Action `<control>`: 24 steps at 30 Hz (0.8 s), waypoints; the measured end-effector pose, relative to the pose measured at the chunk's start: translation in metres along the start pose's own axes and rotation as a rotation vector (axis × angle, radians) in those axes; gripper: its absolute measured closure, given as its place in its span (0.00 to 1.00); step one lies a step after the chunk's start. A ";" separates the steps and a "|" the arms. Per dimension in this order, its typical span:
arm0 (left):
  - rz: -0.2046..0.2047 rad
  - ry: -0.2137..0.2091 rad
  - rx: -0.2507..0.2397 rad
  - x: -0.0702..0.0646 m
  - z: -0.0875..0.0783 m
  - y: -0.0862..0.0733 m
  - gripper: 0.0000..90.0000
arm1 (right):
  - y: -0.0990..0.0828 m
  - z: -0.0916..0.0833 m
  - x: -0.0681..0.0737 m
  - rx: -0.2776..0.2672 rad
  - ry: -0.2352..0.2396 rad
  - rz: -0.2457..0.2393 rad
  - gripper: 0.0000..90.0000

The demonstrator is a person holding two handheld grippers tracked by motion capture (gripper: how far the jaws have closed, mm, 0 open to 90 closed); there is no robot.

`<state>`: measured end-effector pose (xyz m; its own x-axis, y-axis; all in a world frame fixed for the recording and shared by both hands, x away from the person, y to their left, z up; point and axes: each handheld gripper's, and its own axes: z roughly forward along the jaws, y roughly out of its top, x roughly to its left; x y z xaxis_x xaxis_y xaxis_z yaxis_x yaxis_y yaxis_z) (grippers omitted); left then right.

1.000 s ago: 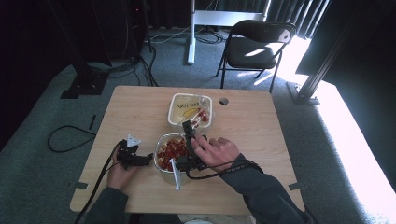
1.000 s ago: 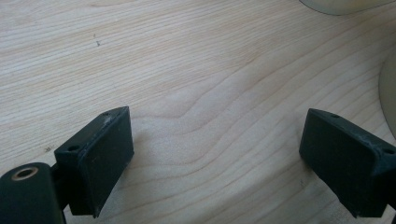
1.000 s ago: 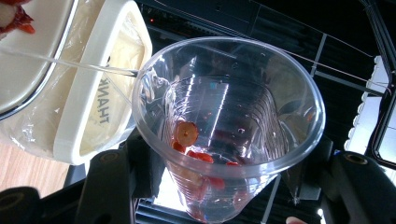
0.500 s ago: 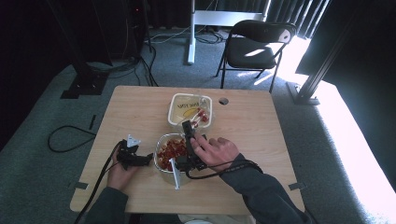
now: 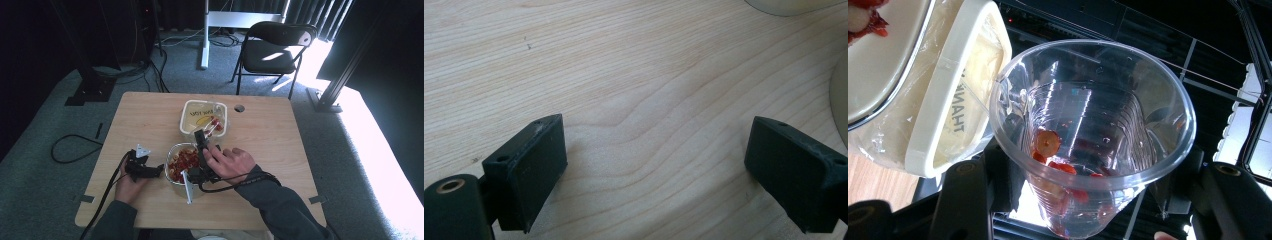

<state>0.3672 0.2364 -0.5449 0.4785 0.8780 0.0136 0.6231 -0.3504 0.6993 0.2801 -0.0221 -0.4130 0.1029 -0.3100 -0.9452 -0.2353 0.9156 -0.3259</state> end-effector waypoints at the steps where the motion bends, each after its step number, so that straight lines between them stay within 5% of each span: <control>1: 0.001 0.000 0.000 0.000 0.000 0.000 0.12 | 0.000 0.000 0.000 0.001 0.000 0.000 0.46; 17: 0.000 0.000 0.000 0.000 0.000 0.000 0.12 | 0.002 0.000 0.002 -0.007 -0.001 -0.001 0.46; 24: 0.002 0.001 -0.001 0.000 0.000 0.000 0.12 | 0.000 0.002 0.000 -0.045 0.062 0.095 0.46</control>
<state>0.3673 0.2365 -0.5450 0.4786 0.8779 0.0156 0.6216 -0.3513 0.7001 0.2815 -0.0214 -0.4127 0.0182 -0.2387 -0.9709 -0.2847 0.9296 -0.2339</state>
